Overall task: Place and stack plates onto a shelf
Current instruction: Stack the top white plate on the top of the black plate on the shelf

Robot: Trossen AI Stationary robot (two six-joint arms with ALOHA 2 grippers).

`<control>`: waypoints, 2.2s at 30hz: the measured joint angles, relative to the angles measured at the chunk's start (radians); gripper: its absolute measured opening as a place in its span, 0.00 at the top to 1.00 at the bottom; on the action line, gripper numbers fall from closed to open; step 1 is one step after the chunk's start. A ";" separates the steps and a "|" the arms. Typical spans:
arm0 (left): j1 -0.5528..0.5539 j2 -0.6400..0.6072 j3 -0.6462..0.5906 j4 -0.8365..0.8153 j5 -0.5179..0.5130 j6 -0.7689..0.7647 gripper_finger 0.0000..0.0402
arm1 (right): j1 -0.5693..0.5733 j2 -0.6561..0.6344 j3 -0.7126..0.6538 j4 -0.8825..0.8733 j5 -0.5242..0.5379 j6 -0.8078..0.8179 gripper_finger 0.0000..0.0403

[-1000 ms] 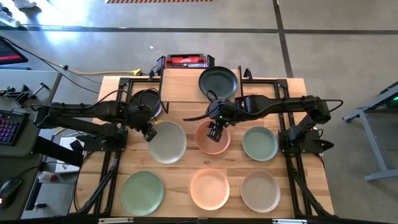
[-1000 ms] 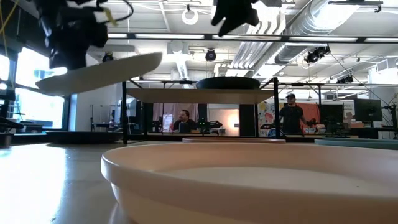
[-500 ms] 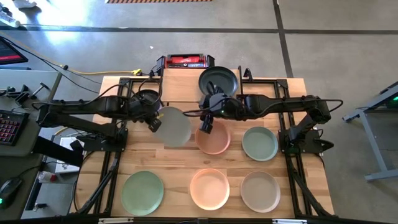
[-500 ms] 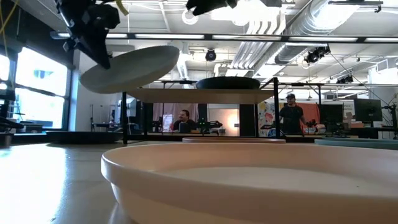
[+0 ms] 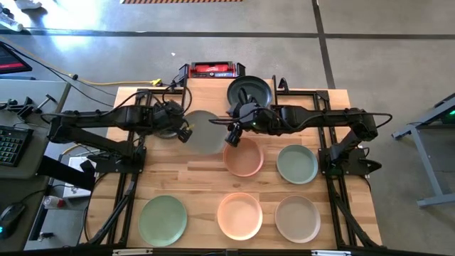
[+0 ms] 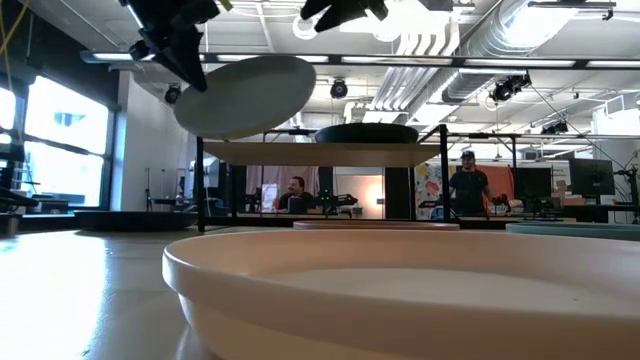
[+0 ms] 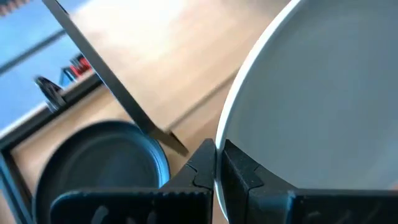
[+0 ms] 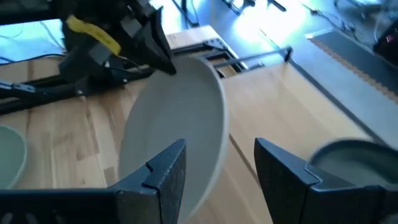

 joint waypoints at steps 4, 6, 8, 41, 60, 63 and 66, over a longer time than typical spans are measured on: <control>0.000 0.032 0.033 0.023 -0.070 0.028 1.00 | -0.009 0.000 0.000 -0.060 0.013 0.049 0.59; 0.000 0.044 0.046 0.044 -0.083 0.049 1.00 | -0.015 0.000 0.000 -0.084 0.016 0.076 0.59; 0.000 0.057 0.059 0.047 -0.089 0.065 1.00 | -0.018 0.000 0.000 -0.103 0.026 0.093 0.59; -0.001 0.075 0.072 0.212 -0.092 0.117 1.00 | -0.044 0.000 0.000 -0.133 0.072 0.150 0.99; 0.066 0.075 0.072 0.253 0.136 0.165 0.81 | -0.062 0.001 0.000 -0.167 0.037 0.187 1.00; 0.082 0.075 0.072 0.281 0.173 0.166 0.76 | -0.062 0.001 0.000 -0.168 0.037 0.187 1.00; 0.087 0.069 0.071 0.301 0.189 0.184 0.72 | -0.063 0.001 0.000 -0.185 0.034 0.187 1.00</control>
